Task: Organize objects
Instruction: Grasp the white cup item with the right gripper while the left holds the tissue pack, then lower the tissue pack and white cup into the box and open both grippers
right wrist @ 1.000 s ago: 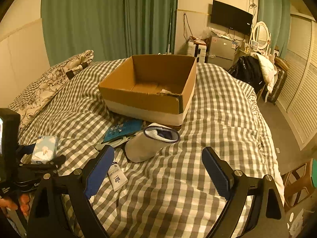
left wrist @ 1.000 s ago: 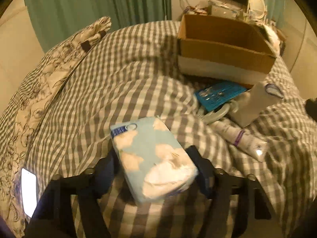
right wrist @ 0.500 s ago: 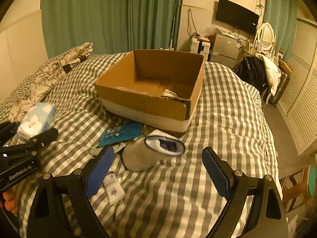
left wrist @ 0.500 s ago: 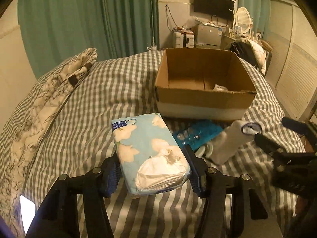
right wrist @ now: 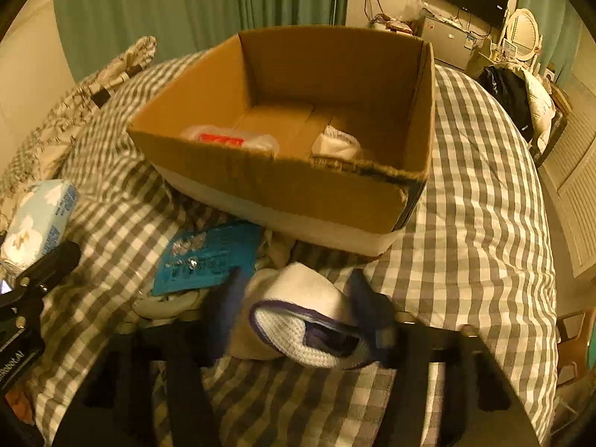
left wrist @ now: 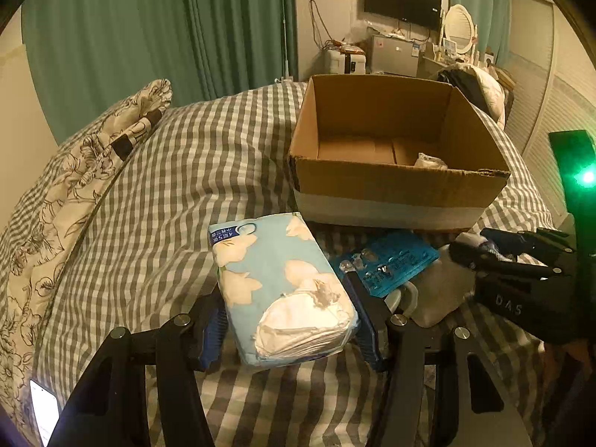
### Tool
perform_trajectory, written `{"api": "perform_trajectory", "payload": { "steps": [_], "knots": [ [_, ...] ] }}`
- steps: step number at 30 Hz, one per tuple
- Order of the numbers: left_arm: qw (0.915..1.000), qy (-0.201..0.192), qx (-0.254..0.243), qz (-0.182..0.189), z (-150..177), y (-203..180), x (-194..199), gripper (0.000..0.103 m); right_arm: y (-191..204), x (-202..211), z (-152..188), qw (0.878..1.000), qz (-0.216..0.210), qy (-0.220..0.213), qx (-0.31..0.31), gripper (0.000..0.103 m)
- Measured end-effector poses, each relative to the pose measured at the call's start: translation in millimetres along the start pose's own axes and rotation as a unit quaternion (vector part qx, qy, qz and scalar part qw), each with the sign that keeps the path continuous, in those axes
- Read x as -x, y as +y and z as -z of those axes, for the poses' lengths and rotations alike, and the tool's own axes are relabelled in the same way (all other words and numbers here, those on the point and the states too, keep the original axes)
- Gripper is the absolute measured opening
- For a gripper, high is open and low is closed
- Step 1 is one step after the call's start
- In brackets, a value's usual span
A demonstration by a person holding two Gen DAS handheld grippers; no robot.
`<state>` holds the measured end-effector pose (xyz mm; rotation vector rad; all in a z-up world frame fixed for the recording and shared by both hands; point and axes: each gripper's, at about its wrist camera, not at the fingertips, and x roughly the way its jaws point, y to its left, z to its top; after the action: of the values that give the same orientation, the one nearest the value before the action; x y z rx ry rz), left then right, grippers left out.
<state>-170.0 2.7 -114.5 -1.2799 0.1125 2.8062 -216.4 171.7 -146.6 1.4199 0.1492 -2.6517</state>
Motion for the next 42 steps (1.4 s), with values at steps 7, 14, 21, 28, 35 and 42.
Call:
{"api": "perform_trajectory", "payload": {
  "steps": [7,14,21,28,35,42],
  "knots": [
    [0.9999,-0.012,0.002,0.002,3,2,22,0.059,3,31,10,0.999,-0.007,-0.035,0.0,0.012],
    [0.9992,-0.036,0.002,0.018,-2,-4,57,0.059,5,102,8,0.995,-0.007,-0.098,0.016,0.01],
    [0.9945,-0.096,-0.034,0.025,-34,-18,108,0.059,9,170,-9,0.986,-0.001,-0.16,0.038,0.01],
    [0.988,-0.141,-0.054,0.032,-77,-31,131,0.059,6,216,-40,0.976,0.0,-0.213,0.051,0.01],
    [0.9859,-0.147,-0.073,0.031,-116,-48,102,0.059,2,222,-80,0.969,0.005,-0.242,0.054,0.01],
    [0.9872,-0.136,-0.078,0.03,-147,-54,51,0.059,-5,189,-119,0.968,0.004,-0.245,0.052,0.01]
  ]
}}
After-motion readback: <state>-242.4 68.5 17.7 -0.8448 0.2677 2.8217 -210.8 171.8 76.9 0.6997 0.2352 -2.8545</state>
